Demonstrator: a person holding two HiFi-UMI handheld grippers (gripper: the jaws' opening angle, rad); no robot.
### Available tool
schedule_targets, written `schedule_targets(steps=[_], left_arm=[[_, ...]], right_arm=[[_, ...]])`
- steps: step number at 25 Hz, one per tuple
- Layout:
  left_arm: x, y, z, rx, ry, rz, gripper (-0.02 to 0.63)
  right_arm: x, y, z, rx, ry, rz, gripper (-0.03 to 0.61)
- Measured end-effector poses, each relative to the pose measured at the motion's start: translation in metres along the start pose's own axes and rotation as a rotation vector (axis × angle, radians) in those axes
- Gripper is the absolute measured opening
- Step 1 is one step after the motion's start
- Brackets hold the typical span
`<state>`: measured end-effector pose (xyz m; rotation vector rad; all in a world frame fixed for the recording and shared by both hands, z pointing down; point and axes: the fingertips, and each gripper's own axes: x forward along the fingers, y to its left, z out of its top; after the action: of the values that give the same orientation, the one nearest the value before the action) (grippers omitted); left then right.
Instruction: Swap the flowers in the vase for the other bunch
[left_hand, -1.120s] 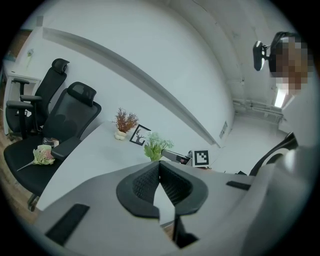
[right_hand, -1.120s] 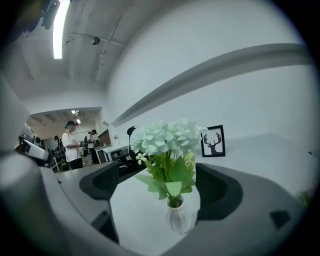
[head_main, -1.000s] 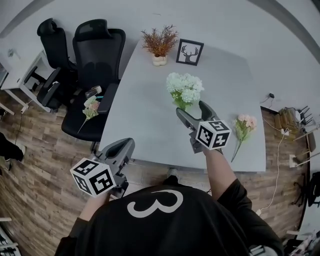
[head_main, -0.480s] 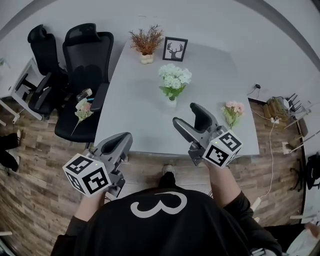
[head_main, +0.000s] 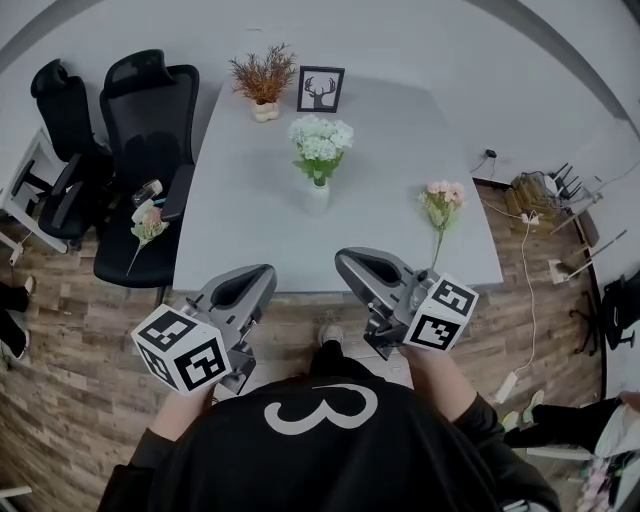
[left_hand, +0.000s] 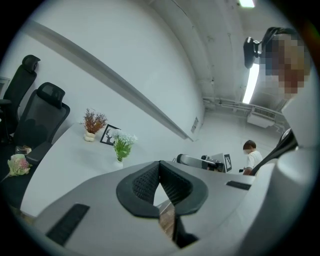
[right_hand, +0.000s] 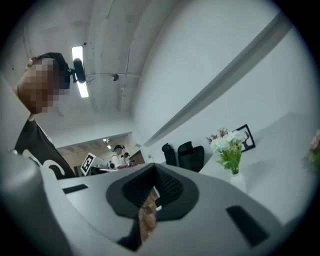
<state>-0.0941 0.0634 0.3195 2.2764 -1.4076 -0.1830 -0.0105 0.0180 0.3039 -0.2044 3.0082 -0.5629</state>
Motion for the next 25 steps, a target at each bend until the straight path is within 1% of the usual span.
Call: schedule_targets(steps=[2,5,9,16,19,23,25], left_arm=[[0.000,-0.004,-0.003,0.001,0.005,-0.010,0.012],[0.001,-0.007,-0.006,-0.007,0.011,-0.020,0.012],[0.000,-0.012,-0.011,-0.001,0.017,-0.033,0.012],[-0.003,-0.026,-0.016,0.019,0.023,-0.052,0.011],[-0.003,-0.033,-0.018,0.029,0.025,-0.062,0.012],[0.008,-0.030,-0.010,0.023,0.040,-0.068,0.012],[0.006,-0.035,-0.013,0.029,0.039,-0.074,0.012]], right_arm=[[0.000,0.008,-0.010,0.023,0.025,0.023,0.009],[0.003,0.017,-0.024,0.014,0.075,0.040,0.009],[0.003,0.026,-0.035,0.016,0.099,0.057,0.009],[-0.006,0.039,-0.037,-0.010,0.100,0.053,0.008],[-0.010,0.043,-0.041,-0.036,0.120,0.049,0.008],[-0.007,0.034,-0.032,-0.026,0.128,0.030,0.008],[-0.013,0.036,-0.034,-0.033,0.121,0.019,0.008]])
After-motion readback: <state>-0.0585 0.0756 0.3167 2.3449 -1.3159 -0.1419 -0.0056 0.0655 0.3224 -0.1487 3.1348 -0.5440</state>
